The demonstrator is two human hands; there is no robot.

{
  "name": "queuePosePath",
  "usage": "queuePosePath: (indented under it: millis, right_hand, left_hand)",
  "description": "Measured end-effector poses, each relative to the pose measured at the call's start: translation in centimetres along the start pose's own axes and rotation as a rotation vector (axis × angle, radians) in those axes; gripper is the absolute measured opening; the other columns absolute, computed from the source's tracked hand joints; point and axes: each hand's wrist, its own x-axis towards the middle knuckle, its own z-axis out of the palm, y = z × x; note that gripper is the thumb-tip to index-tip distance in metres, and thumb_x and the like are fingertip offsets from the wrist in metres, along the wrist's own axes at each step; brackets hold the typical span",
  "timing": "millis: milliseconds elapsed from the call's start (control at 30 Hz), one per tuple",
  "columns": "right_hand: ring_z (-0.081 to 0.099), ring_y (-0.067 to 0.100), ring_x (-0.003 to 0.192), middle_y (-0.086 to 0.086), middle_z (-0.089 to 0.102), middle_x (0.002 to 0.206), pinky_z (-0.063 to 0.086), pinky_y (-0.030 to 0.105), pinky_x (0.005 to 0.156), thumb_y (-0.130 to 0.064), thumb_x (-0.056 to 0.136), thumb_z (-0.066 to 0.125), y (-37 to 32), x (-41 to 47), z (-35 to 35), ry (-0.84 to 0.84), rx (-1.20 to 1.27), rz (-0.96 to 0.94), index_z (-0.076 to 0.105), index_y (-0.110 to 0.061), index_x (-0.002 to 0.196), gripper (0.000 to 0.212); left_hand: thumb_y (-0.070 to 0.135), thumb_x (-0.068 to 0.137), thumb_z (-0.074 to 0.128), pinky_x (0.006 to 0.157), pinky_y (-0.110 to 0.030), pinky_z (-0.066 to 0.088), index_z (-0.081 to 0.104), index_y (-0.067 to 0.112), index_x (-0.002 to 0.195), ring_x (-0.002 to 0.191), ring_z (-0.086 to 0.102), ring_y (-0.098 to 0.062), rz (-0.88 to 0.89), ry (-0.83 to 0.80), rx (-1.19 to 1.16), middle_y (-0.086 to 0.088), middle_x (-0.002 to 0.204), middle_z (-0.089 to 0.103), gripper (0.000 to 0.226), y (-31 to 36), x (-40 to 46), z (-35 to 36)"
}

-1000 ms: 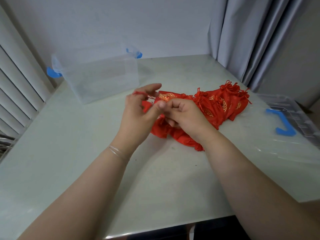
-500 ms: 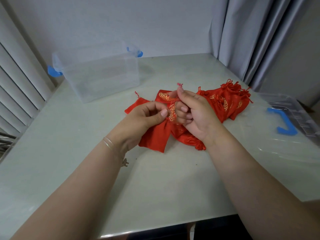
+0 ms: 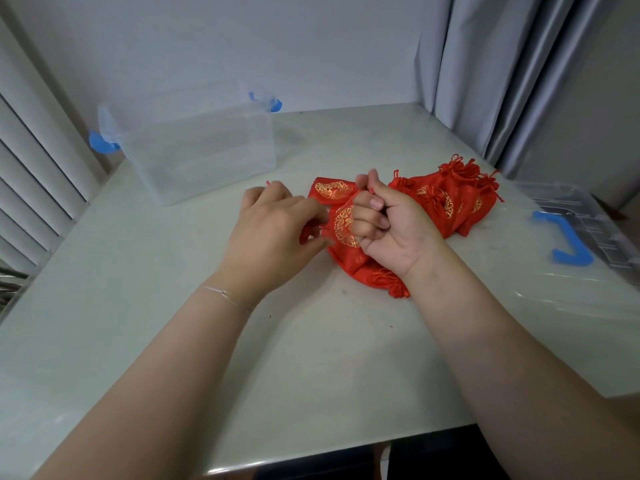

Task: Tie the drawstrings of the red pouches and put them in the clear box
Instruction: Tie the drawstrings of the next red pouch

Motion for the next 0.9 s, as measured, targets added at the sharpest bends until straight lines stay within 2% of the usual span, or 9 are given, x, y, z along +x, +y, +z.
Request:
queuePosePath:
  millis: [100, 200, 300, 433, 600, 700, 767, 833, 900]
  right_hand:
    - [0.026, 0.004, 0.031, -0.009, 0.035, 0.045, 0.019, 0.014, 0.031, -0.031, 0.101, 0.035, 0.2, 0.0, 0.1, -0.040, 0.081, 0.025, 0.052, -0.015, 0.080, 0.031]
    - [0.029, 0.004, 0.032, -0.008, 0.039, 0.048, 0.022, 0.014, 0.032, -0.030, 0.101, 0.035, 0.3, 0.1, 0.2, -0.062, 0.094, 0.001, 0.051, -0.014, 0.080, 0.031]
    - [0.034, 0.002, 0.037, -0.005, 0.043, 0.053, 0.027, 0.013, 0.035, -0.028, 0.101, 0.037, 0.1, -0.1, 0.2, -0.045, -0.021, -0.052, 0.052, -0.013, 0.080, 0.030]
    - [0.046, 0.006, 0.049, -0.003, 0.053, 0.065, 0.035, 0.015, 0.041, -0.025, 0.097, 0.047, 0.3, -0.6, 0.4, -0.005, -0.313, -0.080, 0.057, -0.013, 0.077, 0.026]
    - [0.052, 0.011, 0.055, 0.000, 0.064, 0.073, 0.034, 0.019, 0.041, -0.026, 0.094, 0.052, 0.2, -0.9, 0.6, 0.163, -0.484, -0.131, 0.058, -0.013, 0.067, 0.032]
    - [0.058, 0.009, 0.069, -0.005, 0.067, 0.081, 0.045, 0.023, 0.052, -0.026, 0.094, 0.054, -0.5, -0.6, -0.1, 0.318, -0.689, -0.489, 0.065, -0.016, 0.080, 0.021]
    - [0.060, -0.001, 0.079, -0.006, 0.068, 0.094, 0.048, 0.018, 0.066, -0.017, 0.095, 0.053, -0.6, -0.3, -0.6, 0.233, -0.937, -0.689, 0.067, -0.014, 0.097, 0.014]
    - [0.058, -0.010, 0.078, -0.003, 0.067, 0.097, 0.043, 0.009, 0.072, -0.010, 0.096, 0.052, 0.1, -0.2, -0.5, 0.042, -1.163, -0.598, 0.067, -0.006, 0.106, 0.019]
    - [0.054, -0.010, 0.070, -0.009, 0.065, 0.084, 0.040, 0.007, 0.068, -0.014, 0.097, 0.051, 0.9, -0.2, -0.4, -0.089, -1.365, -0.415, 0.069, -0.008, 0.098, 0.020]
  left_hand:
    - [0.024, 0.078, 0.068, 0.070, -0.036, 0.039, 0.067, 0.019, 0.079, 0.069, 0.053, -0.026, 0.038, 0.191, 0.133, 0.005, 0.067, 0.062, 0.005, 0.4, 0.4, 0.8]
    - [0.023, 0.083, 0.067, 0.068, -0.034, 0.037, 0.071, 0.020, 0.079, 0.070, 0.054, -0.025, 0.013, 0.294, 0.077, 0.004, 0.070, 0.063, 0.006, 0.2, 0.5, 1.2]
    - [0.023, 0.087, 0.060, 0.073, -0.029, 0.040, 0.073, 0.027, 0.083, 0.073, 0.054, -0.014, -0.123, 0.260, -0.145, 0.008, 0.072, 0.065, 0.013, 0.5, 0.4, 0.4]
    - [0.013, 0.086, 0.067, 0.075, -0.022, 0.051, 0.070, 0.034, 0.082, 0.074, 0.061, 0.004, -0.569, 0.199, -0.722, 0.016, 0.076, 0.069, 0.022, 0.2, 0.6, -0.9]
    - [0.005, 0.080, 0.072, 0.071, -0.020, 0.052, 0.072, 0.019, 0.082, 0.076, 0.066, -0.008, -0.696, 0.147, -0.969, 0.008, 0.073, 0.073, 0.014, -0.6, 0.6, -1.7]
    - [0.003, 0.079, 0.072, 0.079, -0.034, 0.053, 0.072, 0.012, 0.083, 0.082, 0.067, -0.020, -0.668, 0.053, -1.005, -0.007, 0.083, 0.074, 0.010, -1.1, 0.6, -2.1]
    - [0.002, 0.078, 0.072, 0.081, -0.034, 0.054, 0.071, 0.010, 0.083, 0.084, 0.068, -0.021, -0.594, -0.032, -1.009, -0.011, 0.087, 0.074, 0.009, -0.7, 0.5, -2.0]
    - [0.002, 0.079, 0.072, 0.084, -0.033, 0.055, 0.071, 0.011, 0.082, 0.085, 0.068, -0.021, -0.514, -0.080, -1.017, -0.010, 0.087, 0.073, 0.010, 0.0, 0.3, -2.0]
    - [0.002, 0.079, 0.071, 0.088, -0.038, 0.055, 0.070, 0.014, 0.081, 0.087, 0.067, -0.025, -0.482, -0.098, -1.032, -0.013, 0.089, 0.072, 0.011, 0.2, 0.3, -2.0]
